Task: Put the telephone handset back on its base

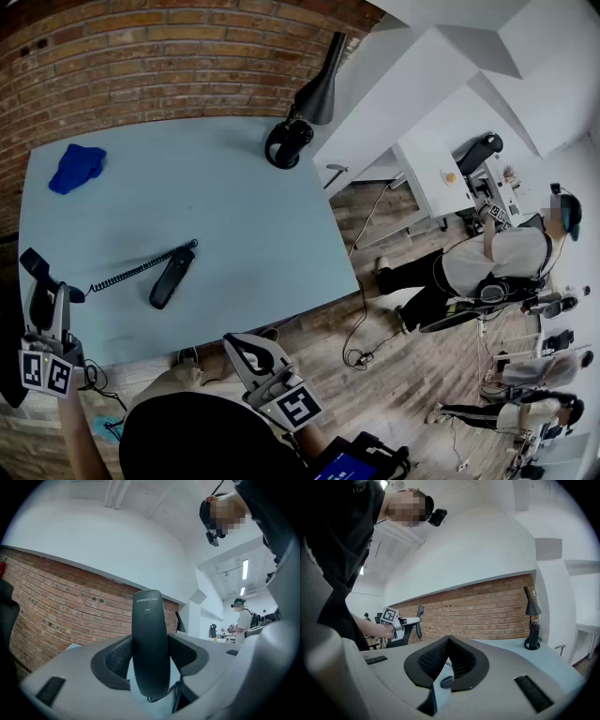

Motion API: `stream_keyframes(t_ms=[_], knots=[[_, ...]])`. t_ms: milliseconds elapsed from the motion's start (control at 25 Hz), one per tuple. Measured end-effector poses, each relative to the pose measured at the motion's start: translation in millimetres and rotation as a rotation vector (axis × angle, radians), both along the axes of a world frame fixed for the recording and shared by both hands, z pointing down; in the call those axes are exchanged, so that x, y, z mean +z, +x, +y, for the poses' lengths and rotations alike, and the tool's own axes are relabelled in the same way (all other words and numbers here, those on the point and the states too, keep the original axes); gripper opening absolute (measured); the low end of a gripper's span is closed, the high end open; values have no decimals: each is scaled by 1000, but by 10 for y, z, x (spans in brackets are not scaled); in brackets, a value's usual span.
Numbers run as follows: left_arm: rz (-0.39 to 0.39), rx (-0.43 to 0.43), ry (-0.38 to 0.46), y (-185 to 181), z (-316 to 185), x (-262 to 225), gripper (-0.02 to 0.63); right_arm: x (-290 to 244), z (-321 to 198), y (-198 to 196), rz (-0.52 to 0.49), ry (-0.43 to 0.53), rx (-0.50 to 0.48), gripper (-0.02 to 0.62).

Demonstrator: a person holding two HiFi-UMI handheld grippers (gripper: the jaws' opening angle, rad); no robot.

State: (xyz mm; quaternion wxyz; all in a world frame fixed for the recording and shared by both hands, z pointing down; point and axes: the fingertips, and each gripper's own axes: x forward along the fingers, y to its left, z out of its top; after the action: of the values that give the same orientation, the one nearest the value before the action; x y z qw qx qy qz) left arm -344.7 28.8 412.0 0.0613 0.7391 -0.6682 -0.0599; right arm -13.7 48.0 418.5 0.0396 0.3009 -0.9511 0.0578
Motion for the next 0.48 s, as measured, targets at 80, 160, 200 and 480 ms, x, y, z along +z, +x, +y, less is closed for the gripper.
stream_keyframes(t_ms=[80,160,200,480], knots=[[-7,2,-5,15,-3,-9,264,-10,-6,-2,-5,0,3,12],[-17,7,-7,34,-4,-22,264,-32,-7,-5,-27,-8,0,14],[-23,10,-8,48,-5,-28,264,-43,-7,-6,-38,-16,-4,14],[-54,49,-25,228,-11,-9,264,0,-37,-28,-11,-25,-23,14]])
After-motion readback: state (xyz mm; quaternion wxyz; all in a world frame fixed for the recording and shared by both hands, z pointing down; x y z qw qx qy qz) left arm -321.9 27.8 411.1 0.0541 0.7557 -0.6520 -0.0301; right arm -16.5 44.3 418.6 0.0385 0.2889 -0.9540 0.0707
